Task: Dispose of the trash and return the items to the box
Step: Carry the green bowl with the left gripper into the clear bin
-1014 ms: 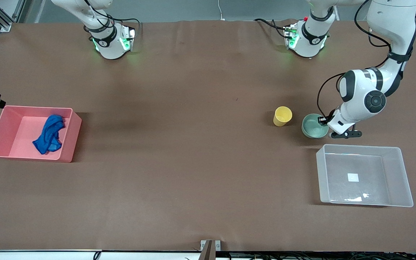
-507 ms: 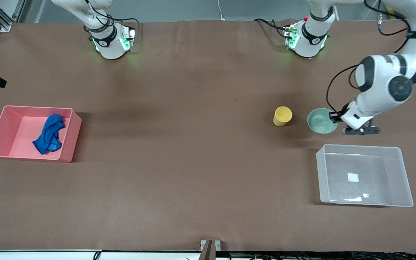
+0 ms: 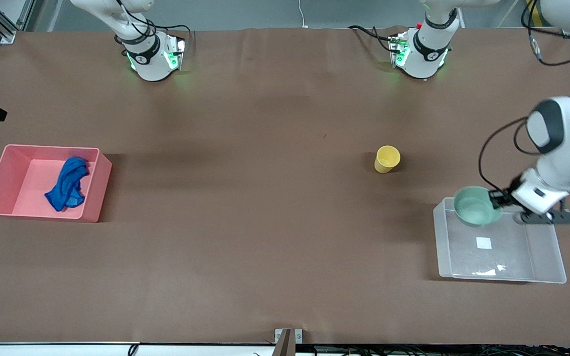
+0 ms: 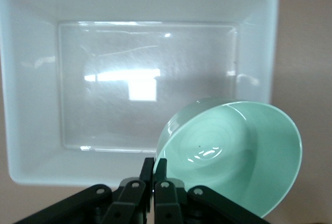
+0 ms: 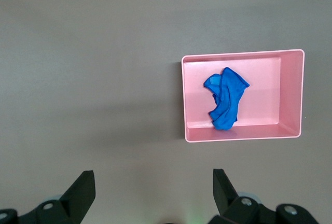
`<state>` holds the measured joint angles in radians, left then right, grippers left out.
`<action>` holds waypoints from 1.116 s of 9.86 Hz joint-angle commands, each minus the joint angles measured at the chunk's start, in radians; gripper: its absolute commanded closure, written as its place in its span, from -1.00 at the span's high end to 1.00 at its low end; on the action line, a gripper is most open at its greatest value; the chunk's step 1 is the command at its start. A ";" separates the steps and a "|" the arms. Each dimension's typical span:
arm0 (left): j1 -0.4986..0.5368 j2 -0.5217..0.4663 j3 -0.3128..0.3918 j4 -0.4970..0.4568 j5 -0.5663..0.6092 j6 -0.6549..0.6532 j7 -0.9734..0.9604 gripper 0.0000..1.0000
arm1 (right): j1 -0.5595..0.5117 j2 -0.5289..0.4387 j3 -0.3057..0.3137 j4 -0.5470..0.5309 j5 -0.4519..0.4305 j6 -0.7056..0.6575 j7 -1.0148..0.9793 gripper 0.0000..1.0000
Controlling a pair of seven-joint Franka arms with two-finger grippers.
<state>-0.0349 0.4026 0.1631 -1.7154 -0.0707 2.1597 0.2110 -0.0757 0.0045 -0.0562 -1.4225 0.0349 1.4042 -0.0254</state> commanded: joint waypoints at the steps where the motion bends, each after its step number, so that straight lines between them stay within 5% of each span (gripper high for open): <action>1: 0.003 0.209 0.099 0.215 -0.139 -0.089 0.187 -1.00 | 0.001 0.006 0.003 0.020 0.008 -0.016 0.016 1.00; 8: 0.001 0.344 0.098 0.214 -0.173 0.044 0.188 -0.95 | 0.000 0.006 0.003 0.020 0.008 -0.016 0.013 1.00; 9: 0.006 0.341 0.096 0.211 -0.176 0.064 0.188 -0.76 | 0.000 0.006 0.003 0.020 0.008 -0.017 0.012 1.00; 11: 0.001 0.331 0.095 0.209 -0.176 0.063 0.194 0.09 | 0.000 0.006 0.003 0.020 0.008 -0.017 0.010 1.00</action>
<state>-0.0302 0.7133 0.2555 -1.5187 -0.2287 2.2189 0.3980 -0.0749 0.0050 -0.0548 -1.4204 0.0349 1.4012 -0.0254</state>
